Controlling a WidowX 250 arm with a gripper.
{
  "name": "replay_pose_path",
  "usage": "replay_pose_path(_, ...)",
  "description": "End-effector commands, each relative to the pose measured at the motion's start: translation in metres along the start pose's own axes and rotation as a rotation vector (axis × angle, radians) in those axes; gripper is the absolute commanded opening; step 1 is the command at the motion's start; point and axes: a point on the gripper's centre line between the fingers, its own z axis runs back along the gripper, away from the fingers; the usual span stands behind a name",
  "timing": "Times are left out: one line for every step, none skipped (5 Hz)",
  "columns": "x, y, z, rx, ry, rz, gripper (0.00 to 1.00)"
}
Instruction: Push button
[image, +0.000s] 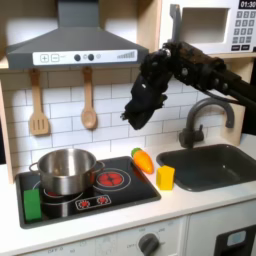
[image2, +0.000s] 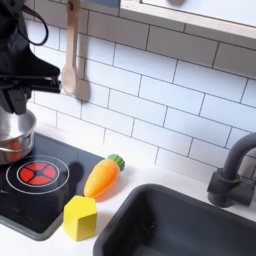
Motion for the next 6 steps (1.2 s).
replay_pose_path(0.037,0.002,0.006,0.002,-0.109,-0.006,0.0)
replay_pose_path(0.05,0.004,0.01,0.011,-0.156,-0.017,0.0)
replay_pose_path(0.063,0.015,0.015,0.021,-0.217,-0.007,0.0)
replay_pose_path(0.075,0.018,0.023,0.028,-0.271,-0.006,0.0)
replay_pose_path(0.081,0.023,0.026,0.047,-0.293,-0.005,0.0)
replay_pose_path(0.09,0.017,0.031,0.029,-0.337,-0.003,0.0)
